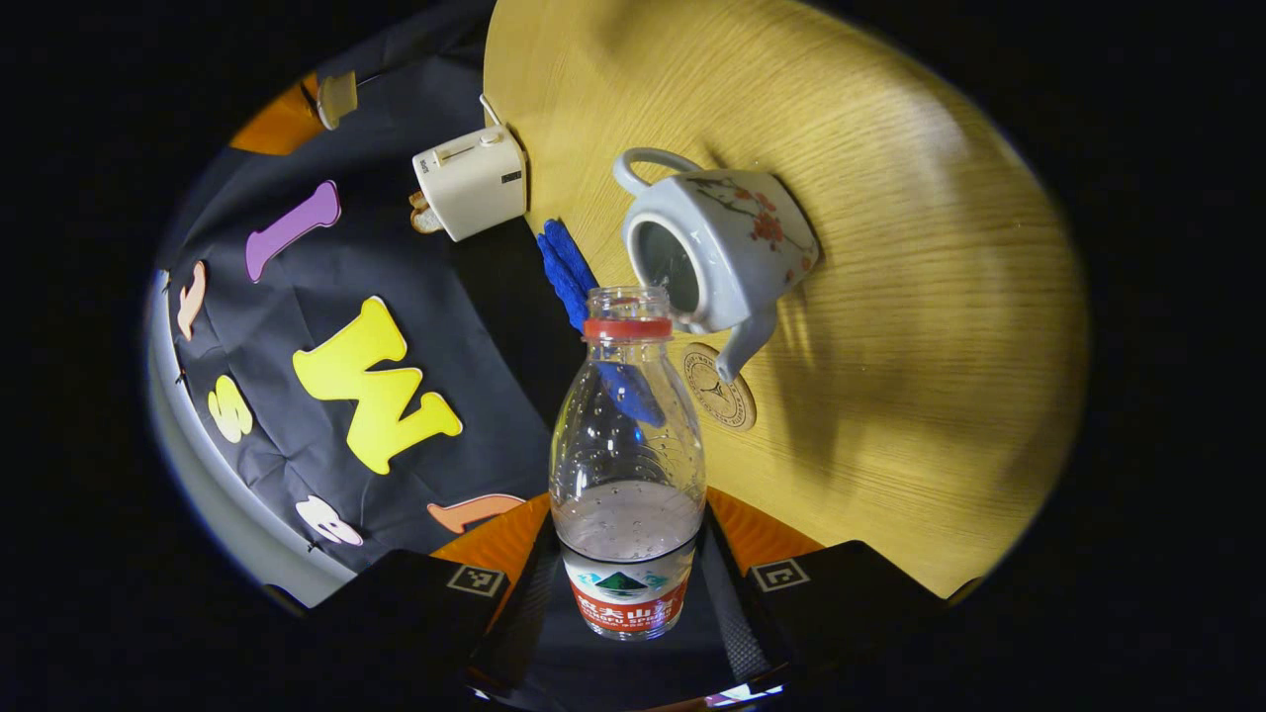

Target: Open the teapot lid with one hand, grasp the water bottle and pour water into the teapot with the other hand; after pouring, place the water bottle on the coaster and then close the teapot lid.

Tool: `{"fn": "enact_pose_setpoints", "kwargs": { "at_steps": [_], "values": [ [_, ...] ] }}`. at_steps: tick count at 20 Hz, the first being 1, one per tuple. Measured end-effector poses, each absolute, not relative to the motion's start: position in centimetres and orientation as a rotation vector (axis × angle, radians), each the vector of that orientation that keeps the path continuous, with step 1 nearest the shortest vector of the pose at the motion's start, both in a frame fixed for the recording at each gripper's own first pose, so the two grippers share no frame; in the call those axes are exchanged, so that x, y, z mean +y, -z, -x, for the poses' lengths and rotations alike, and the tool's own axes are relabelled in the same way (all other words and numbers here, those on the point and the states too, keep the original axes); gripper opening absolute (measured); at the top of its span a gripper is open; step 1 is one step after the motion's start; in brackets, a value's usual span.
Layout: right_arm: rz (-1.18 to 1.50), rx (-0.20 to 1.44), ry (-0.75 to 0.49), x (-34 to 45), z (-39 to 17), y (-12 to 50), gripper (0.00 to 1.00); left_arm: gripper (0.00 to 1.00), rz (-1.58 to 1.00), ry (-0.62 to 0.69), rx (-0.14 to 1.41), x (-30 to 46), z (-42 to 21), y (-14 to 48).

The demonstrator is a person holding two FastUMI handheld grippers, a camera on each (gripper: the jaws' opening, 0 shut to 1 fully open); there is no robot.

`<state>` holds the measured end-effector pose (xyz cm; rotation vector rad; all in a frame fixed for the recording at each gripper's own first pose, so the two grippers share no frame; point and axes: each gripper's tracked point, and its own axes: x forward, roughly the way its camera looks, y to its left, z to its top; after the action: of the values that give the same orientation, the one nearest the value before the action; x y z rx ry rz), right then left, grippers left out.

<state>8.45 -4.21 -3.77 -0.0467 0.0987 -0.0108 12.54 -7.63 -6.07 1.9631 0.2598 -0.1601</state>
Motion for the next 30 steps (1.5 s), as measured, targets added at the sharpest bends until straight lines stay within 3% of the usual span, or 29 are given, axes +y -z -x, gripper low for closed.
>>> {"fn": "enact_pose_setpoints", "kwargs": {
  "at_steps": [21, 23, 24, 28, 30],
  "values": [
    [0.029, 0.099, -0.012, -3.7, -8.1, 3.6, 0.0, 0.75, -2.147, 0.084, 0.199, -8.9, -12.2, 3.4],
    [0.03, 0.098, -0.006, -3.9, -8.1, 3.5, 0.0, 0.8, -2.146, 0.084, 0.197, -9.0, -12.3, 3.3],
    [0.029, 0.099, -0.006, -3.8, -8.1, 3.5, 0.0, 0.75, -2.145, 0.084, 0.199, -9.0, -12.3, 3.3],
    [0.032, 0.093, -0.001, -4.0, -8.1, 3.3, 0.0, 0.79, -2.118, 0.087, 0.205, -8.6, -12.2, 3.8],
    [0.035, 0.088, 0.007, -4.3, -8.1, 3.1, 0.0, 0.75, -2.082, 0.093, 0.188, -8.6, -12.2, 3.9]
  ]
}}
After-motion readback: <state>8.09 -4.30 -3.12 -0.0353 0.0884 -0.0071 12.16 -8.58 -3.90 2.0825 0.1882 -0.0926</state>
